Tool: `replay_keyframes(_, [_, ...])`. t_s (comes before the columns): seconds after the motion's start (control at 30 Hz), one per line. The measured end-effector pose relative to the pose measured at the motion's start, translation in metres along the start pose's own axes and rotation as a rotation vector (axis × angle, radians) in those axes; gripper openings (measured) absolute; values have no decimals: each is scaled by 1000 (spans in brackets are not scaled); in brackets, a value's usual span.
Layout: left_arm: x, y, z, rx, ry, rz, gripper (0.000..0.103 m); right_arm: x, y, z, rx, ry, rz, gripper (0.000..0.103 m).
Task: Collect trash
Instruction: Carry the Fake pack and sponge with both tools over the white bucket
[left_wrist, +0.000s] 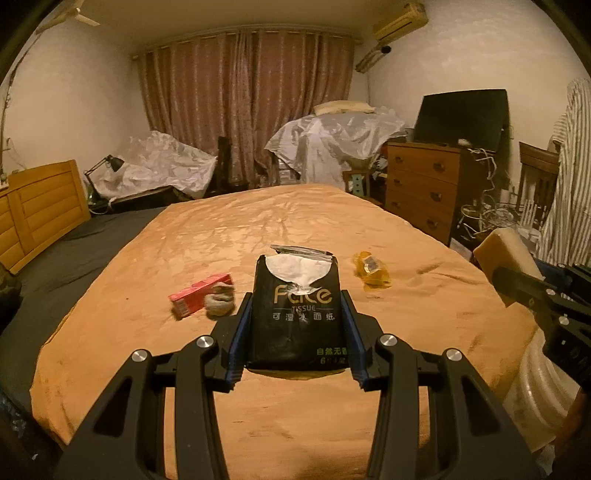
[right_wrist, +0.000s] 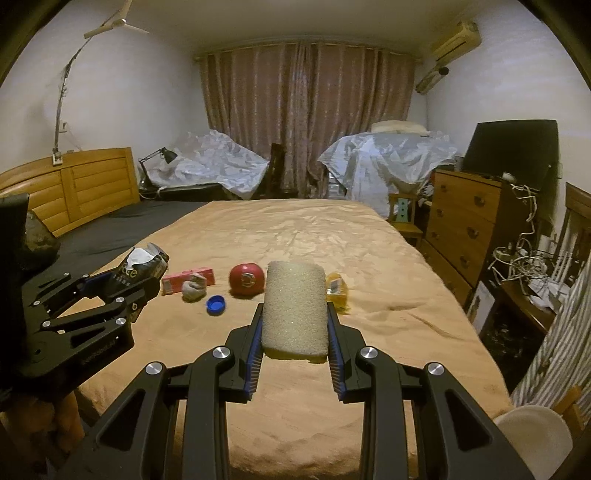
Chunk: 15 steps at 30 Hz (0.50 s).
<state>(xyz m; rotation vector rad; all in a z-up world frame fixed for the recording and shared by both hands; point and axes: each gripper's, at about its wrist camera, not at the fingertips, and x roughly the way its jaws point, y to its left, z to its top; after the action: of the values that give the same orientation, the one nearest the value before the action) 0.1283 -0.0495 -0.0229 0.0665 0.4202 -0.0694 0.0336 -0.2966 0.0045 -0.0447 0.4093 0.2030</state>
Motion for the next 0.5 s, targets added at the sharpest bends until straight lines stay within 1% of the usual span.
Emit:
replay_keyframes(0.27, [1, -37, 7, 30, -3, -77, 43, -28, -42, 0, 26, 4, -69, 32])
replay_keyframes(0.5, [0, -78, 12, 70, 1, -166, 43, -59, -91, -13, 68, 15, -134, 32])
